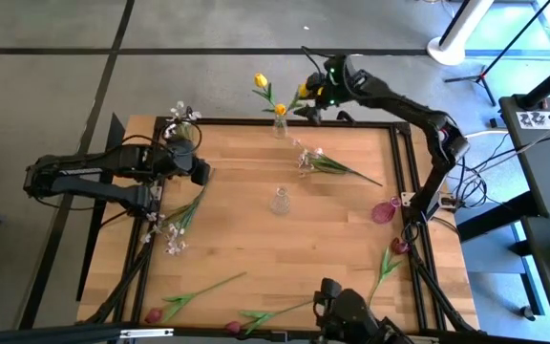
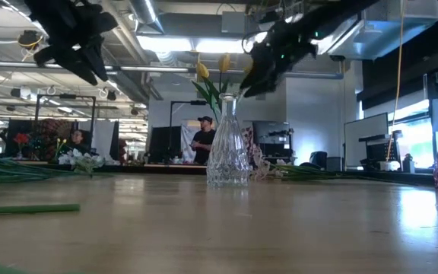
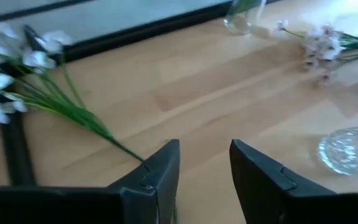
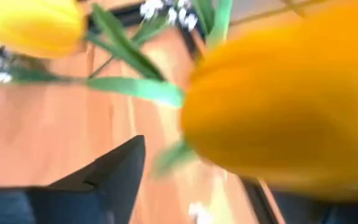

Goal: Sort flowers into vase by color
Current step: Put the yellow flower into the top vase, then put the middle white flower into the bottom vase

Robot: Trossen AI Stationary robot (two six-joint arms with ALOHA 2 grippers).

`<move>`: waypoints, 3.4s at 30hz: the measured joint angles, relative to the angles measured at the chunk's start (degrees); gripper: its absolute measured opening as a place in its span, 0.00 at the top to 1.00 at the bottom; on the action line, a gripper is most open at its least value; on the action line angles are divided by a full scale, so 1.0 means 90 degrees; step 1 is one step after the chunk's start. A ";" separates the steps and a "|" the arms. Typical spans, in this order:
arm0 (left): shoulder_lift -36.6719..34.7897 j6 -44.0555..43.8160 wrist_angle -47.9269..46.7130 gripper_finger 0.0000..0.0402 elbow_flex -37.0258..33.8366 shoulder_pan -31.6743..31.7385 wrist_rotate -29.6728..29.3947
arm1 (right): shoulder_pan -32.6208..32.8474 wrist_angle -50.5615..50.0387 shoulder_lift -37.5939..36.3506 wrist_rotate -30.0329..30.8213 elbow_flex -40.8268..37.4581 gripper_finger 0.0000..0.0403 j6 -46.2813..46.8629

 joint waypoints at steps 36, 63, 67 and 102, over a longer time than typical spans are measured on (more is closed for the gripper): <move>-0.0627 0.0261 0.1423 0.62 0.0000 -0.1348 -0.0115 | 0.0877 -0.0040 0.0018 0.2674 -0.3889 0.54 0.0324; -0.0585 0.0482 0.4145 0.62 0.0002 -0.3027 -0.0804 | 0.2759 0.1505 -0.6084 0.0626 -0.4162 0.98 0.2386; -0.0583 0.0676 0.4348 0.62 0.0002 -0.3069 -0.0956 | 0.3064 0.4273 -0.6090 0.1098 -0.5018 0.99 0.2938; -0.0401 0.1142 0.3881 0.62 0.0002 -0.3059 -0.1184 | 0.3801 0.7433 -0.2184 0.1640 -0.4736 0.87 0.1830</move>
